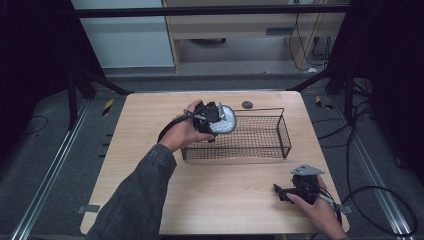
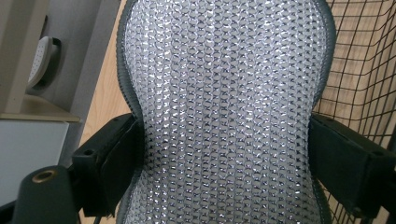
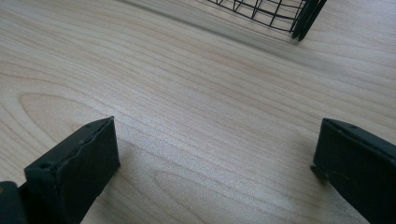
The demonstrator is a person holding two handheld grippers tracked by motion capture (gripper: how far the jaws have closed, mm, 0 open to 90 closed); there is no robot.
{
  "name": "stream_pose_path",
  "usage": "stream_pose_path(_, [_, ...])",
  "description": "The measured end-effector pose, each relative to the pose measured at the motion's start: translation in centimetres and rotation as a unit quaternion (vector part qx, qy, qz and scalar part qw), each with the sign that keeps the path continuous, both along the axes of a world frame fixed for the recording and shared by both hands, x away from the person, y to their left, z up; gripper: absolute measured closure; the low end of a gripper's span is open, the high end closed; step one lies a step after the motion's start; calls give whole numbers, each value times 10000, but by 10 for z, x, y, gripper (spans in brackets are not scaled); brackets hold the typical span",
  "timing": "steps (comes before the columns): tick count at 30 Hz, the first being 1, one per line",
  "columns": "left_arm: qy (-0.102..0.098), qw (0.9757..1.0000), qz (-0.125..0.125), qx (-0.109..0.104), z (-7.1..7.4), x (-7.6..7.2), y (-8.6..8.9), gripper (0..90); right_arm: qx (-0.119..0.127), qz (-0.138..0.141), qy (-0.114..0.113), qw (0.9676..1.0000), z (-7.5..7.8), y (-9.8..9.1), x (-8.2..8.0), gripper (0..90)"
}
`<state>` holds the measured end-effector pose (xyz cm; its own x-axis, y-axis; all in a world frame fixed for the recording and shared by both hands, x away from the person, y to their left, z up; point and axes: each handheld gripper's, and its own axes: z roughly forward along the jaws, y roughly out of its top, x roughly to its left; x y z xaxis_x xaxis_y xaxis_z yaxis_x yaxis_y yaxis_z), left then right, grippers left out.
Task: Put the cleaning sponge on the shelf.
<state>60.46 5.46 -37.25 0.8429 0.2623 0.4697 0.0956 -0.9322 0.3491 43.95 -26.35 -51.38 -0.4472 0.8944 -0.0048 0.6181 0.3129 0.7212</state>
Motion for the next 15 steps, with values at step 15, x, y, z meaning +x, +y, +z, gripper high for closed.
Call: stream_pose_path(15, [58,9999,60,59,-17,5,2,121,-13,7,-6,10000,0,0,0,3])
